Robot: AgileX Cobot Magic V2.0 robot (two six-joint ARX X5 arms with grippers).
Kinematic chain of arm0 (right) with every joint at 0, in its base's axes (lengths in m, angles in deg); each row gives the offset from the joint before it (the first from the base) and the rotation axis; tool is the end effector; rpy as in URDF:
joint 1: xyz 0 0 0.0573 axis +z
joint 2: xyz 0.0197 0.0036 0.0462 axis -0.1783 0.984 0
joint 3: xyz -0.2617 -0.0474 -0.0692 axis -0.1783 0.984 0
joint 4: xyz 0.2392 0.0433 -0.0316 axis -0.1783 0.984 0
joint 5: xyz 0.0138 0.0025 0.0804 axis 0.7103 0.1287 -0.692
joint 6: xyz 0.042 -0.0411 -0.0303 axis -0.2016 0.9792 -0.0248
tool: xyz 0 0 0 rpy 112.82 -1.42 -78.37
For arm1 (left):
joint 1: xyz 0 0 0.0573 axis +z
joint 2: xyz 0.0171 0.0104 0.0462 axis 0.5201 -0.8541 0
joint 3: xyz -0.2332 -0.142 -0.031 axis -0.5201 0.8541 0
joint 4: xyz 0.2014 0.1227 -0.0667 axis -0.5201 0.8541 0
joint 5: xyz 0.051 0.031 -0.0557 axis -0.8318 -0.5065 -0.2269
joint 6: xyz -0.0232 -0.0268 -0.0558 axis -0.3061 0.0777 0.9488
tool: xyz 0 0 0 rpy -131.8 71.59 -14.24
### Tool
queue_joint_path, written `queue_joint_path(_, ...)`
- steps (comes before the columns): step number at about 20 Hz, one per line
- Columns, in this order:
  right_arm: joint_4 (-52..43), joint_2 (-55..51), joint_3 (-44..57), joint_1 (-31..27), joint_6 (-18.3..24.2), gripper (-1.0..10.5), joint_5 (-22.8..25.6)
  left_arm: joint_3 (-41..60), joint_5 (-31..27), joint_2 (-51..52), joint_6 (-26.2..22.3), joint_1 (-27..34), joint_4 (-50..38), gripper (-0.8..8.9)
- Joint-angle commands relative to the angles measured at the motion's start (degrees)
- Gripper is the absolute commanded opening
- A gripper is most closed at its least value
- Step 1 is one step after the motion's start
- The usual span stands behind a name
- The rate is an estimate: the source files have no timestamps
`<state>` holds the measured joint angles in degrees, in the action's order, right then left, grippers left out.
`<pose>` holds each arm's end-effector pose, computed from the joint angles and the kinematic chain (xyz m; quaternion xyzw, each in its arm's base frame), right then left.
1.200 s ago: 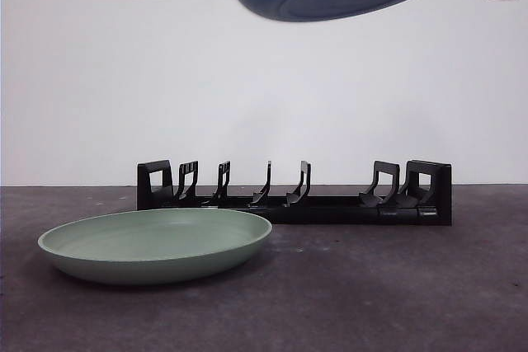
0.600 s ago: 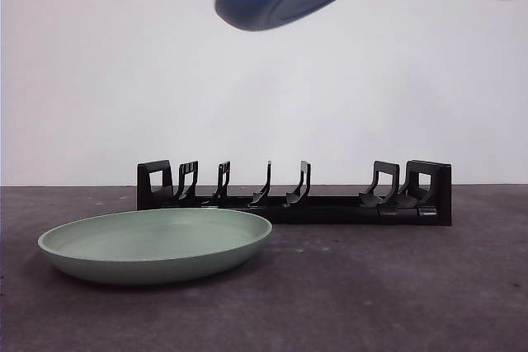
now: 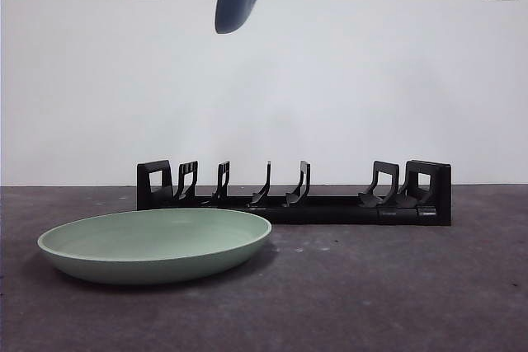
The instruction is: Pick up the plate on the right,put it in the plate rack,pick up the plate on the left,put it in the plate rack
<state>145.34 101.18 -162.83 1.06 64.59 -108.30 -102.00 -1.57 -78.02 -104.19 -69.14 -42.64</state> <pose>0.2285 0.0627 0.5082 0.0412 0.3248 0.2521 0.9106 0.2221 -0.1844 0.3786 0.1498 0.0268 -0.4233 0.8931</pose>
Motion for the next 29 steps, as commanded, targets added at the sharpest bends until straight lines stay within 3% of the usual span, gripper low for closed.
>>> queue_joint_path(1,1.29,0.13,2.47,2.1,0.77,3.8,-0.57,-0.09,3.19,-1.62,6.93,3.04,-3.56,-0.08)
queue_joint_path(7,1.29,0.13,8.66,5.86,1.18,3.8,1.75,-0.09,8.44,-6.64,12.31,8.5,-7.34,-0.08)
queue_joint_path(12,0.07,0.13,15.43,8.9,1.2,3.8,5.42,-0.09,8.55,-12.79,12.68,11.54,-8.41,-0.08)
queue_joint_path(20,-3.8,0.13,23.76,8.96,1.57,3.8,5.53,-0.09,11.37,-21.33,12.81,14.38,-9.22,-0.08)
queue_joint_path(29,-6.08,0.13,25.51,8.96,2.25,3.8,5.75,-0.09,10.99,-25.55,10.78,15.67,-7.02,-0.08)
